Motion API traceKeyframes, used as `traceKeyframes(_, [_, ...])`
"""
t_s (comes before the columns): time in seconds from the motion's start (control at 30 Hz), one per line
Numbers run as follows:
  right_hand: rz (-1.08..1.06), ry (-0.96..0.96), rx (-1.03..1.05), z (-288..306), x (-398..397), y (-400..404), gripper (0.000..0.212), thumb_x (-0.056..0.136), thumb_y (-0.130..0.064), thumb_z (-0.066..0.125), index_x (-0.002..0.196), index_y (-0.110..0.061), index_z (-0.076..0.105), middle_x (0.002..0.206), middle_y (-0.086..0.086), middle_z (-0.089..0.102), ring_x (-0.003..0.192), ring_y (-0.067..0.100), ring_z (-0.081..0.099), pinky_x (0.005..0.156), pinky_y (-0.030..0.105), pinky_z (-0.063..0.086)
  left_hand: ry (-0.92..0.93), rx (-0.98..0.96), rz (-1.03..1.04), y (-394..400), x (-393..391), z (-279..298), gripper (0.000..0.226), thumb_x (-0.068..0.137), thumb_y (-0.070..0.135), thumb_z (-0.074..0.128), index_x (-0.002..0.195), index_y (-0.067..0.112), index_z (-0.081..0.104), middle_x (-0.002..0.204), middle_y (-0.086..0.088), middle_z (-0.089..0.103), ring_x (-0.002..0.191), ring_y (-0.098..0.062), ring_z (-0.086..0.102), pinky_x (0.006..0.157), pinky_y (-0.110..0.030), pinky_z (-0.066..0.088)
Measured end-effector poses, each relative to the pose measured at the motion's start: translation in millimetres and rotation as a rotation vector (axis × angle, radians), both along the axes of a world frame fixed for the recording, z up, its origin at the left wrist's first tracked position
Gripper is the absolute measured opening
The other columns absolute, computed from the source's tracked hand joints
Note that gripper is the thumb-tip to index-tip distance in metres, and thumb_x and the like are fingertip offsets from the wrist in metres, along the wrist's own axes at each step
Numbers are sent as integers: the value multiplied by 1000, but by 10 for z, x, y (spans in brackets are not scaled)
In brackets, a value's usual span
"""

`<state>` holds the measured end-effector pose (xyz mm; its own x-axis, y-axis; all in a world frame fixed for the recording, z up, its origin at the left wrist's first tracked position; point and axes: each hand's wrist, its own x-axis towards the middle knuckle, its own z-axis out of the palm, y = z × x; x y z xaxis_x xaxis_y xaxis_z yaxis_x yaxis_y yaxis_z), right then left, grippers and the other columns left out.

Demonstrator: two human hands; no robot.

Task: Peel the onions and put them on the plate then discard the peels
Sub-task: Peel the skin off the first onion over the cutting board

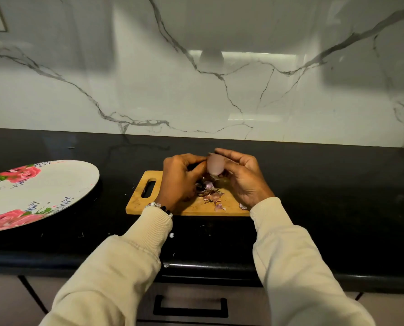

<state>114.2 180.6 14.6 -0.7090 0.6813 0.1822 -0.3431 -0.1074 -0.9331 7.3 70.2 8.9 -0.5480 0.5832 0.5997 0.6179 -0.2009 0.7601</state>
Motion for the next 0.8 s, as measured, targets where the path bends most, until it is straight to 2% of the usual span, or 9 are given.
traceKeyframes(0.07, [6, 14, 19, 6, 7, -16, 38, 89, 7, 59, 127, 3, 58, 109, 14, 72, 99, 27, 70, 83, 38, 59, -94, 12, -4, -14, 17, 21, 15, 87, 12, 72, 102, 9, 76, 90, 2, 75, 80, -9, 71, 71, -25, 58])
traceKeyframes(0.2, [15, 50, 27, -1, 19, 6, 35, 93, 7, 54, 126, -2, 59, 120, 22, 67, 112, 36, 65, 95, 50, 53, -200, 20, -84, -37, 25, 76, 16, 82, 9, 75, 94, 18, 71, 89, 2, 73, 81, -9, 70, 68, -18, 56])
traceKeyframes(0.33, [45, 69, 35, 1, 33, 2, 33, 93, 6, 53, 124, -3, 61, 121, 26, 66, 114, 42, 63, 96, 57, 50, -132, -34, -96, -23, -17, 73, 31, 72, 13, 83, 96, 22, 65, 92, 1, 71, 82, -7, 67, 72, -16, 53])
traceKeyframes(0.47, [53, 59, 65, -8, 41, -13, 34, 94, 6, 53, 126, -1, 60, 123, 28, 64, 118, 47, 59, 103, 63, 43, -89, -63, -70, -18, -55, 59, 30, 70, 19, 85, 90, 27, 64, 89, 1, 70, 82, -10, 67, 72, -20, 55])
traceKeyframes(0.53, [58, 45, 66, -10, 45, -16, 34, 94, 7, 52, 127, 0, 60, 123, 28, 64, 118, 47, 59, 103, 64, 42, -76, -69, -65, -24, -50, 55, 29, 70, 20, 86, 89, 25, 65, 85, 2, 70, 76, -5, 66, 68, -18, 53])
traceKeyframes(0.7, [82, 29, 86, -19, 36, -23, 32, 94, 7, 53, 123, -4, 62, 118, 24, 68, 112, 40, 64, 99, 59, 48, -59, -74, -26, -29, -41, 49, 25, 70, 18, 87, 88, 19, 68, 79, 3, 70, 69, -3, 65, 62, -14, 51])
traceKeyframes(0.8, [100, 35, 84, -15, 29, -31, 32, 94, 7, 53, 123, -3, 62, 116, 21, 69, 109, 37, 66, 92, 50, 55, -18, -84, -33, -22, -44, 51, 23, 72, 16, 85, 88, 18, 68, 80, 1, 69, 70, -4, 63, 60, -13, 49])
